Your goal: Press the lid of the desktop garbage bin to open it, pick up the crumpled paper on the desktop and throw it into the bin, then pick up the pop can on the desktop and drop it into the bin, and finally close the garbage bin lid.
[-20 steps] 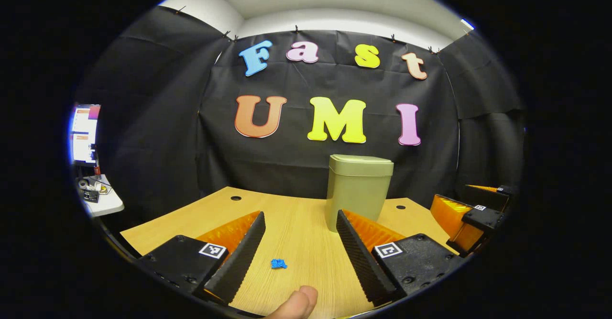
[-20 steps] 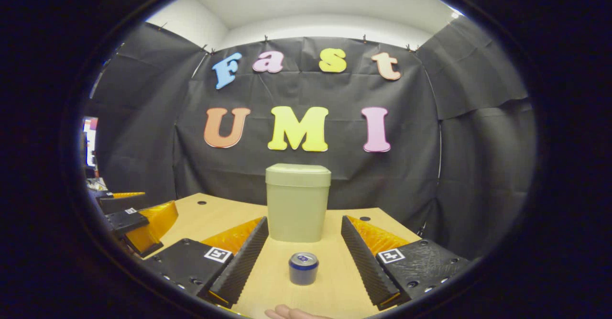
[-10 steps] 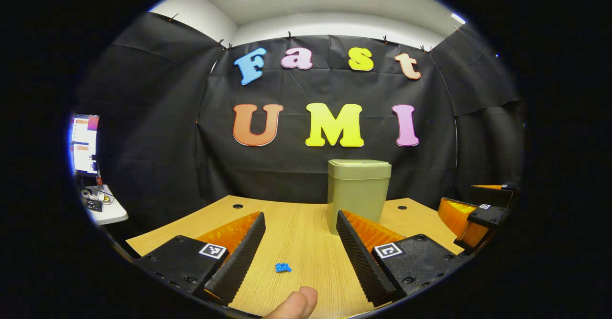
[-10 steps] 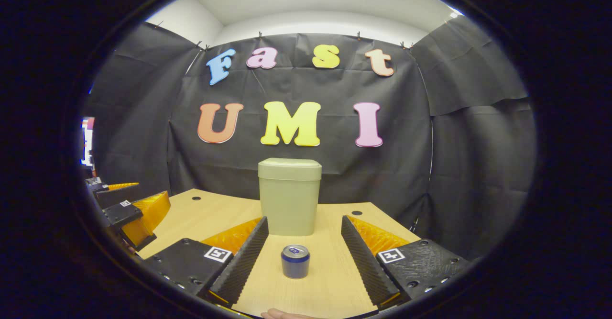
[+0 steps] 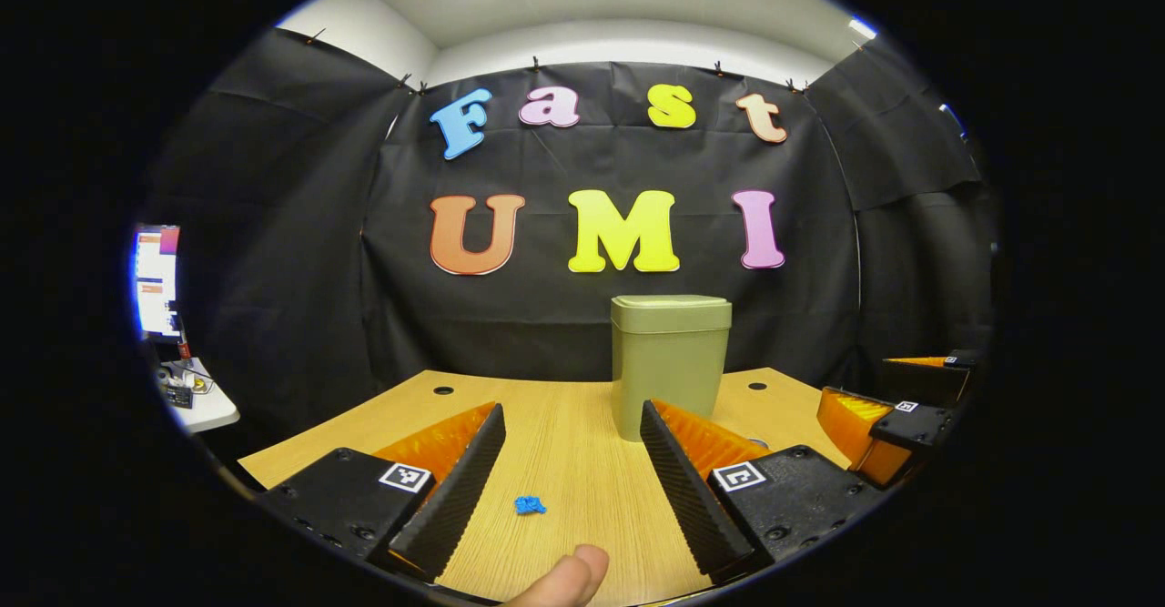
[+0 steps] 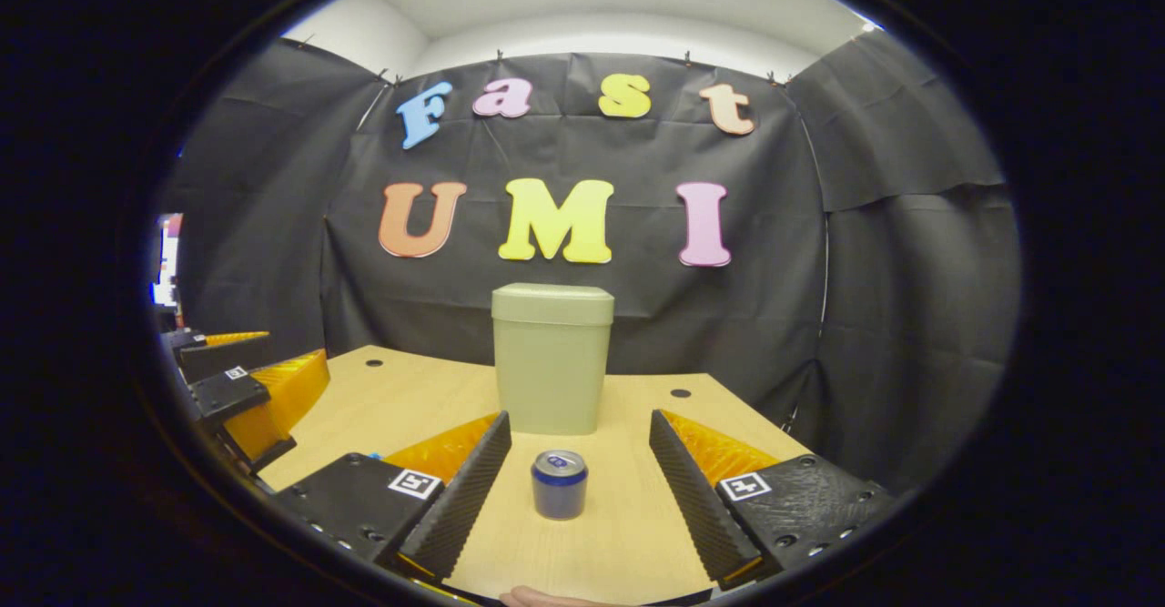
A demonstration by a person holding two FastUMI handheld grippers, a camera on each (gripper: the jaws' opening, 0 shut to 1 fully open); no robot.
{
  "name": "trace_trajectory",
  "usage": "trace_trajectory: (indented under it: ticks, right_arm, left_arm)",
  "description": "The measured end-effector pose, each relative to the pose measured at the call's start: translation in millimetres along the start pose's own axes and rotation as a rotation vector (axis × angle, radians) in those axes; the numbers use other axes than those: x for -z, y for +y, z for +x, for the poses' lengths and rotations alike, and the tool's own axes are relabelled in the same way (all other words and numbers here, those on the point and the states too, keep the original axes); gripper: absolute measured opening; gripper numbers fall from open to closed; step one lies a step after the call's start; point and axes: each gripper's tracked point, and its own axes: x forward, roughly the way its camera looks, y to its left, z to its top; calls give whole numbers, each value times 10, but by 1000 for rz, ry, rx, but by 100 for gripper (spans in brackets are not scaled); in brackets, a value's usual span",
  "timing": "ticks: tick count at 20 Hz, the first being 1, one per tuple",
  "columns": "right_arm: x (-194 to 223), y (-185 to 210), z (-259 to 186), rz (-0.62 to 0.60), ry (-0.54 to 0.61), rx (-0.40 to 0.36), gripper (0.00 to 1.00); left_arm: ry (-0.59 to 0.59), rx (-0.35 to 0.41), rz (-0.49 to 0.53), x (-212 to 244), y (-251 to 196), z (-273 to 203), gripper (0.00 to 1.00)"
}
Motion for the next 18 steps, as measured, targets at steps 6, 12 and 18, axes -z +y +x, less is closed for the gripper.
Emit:
trace_trajectory:
  ticks: [6, 12, 18]
  right_arm:
    - [-149, -65, 55, 7, -36, 22, 95]
    - [-412, -49, 368, 47, 18, 22, 22]
    - [-1220, 100, 996, 46, 43, -74, 0]
  left_arm:
    - [16, -15, -10, 47, 65, 68, 96]
    - [28, -33, -11, 85, 137, 98, 96]
    - [52, -35, -24, 156, 153, 145, 97]
